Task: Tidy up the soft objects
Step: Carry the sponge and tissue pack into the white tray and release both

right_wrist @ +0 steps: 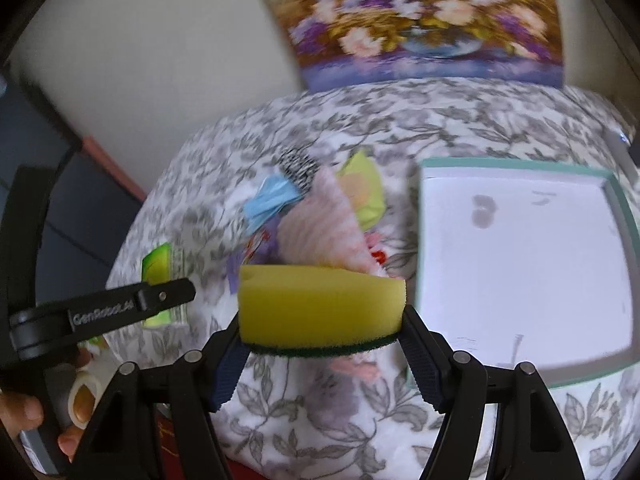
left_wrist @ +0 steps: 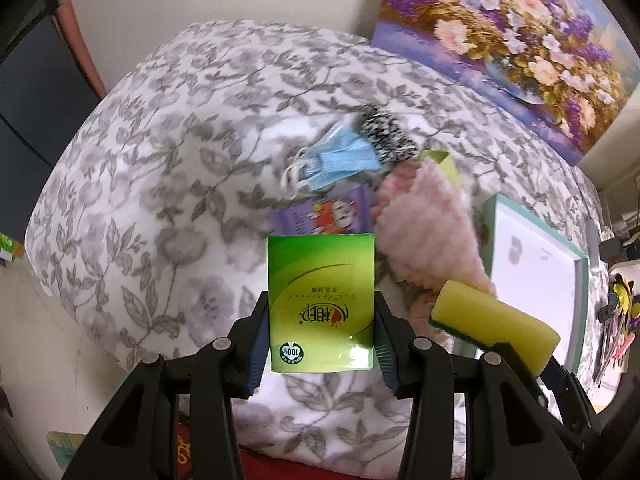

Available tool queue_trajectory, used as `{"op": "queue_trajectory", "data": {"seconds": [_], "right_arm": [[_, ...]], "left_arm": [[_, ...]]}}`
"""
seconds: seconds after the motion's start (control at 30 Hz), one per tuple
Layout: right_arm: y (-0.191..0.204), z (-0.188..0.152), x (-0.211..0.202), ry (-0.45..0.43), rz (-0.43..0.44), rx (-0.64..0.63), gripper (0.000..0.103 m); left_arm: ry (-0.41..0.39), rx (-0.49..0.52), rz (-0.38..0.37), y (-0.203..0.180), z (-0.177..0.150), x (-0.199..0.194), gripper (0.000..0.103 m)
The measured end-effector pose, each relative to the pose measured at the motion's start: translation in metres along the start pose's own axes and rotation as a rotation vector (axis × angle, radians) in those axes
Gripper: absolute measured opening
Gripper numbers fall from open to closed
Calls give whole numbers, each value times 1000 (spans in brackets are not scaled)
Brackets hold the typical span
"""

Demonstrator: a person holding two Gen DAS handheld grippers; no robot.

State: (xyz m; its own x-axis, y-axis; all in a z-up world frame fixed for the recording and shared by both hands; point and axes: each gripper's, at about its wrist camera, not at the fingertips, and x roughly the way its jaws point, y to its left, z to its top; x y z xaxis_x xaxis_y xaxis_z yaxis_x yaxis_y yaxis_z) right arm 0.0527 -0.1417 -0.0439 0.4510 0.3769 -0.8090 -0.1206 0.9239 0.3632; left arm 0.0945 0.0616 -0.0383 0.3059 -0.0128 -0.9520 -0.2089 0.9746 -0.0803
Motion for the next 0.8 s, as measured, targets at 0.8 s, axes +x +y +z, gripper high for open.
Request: {"op": "queue_trajectory", "data": {"seconds": [0.8], "right_arm": [[-128, 18, -50, -195, -294, 278, 74]], "left_arm": [[-11, 230, -13, -127, 5, -8, 48]]}}
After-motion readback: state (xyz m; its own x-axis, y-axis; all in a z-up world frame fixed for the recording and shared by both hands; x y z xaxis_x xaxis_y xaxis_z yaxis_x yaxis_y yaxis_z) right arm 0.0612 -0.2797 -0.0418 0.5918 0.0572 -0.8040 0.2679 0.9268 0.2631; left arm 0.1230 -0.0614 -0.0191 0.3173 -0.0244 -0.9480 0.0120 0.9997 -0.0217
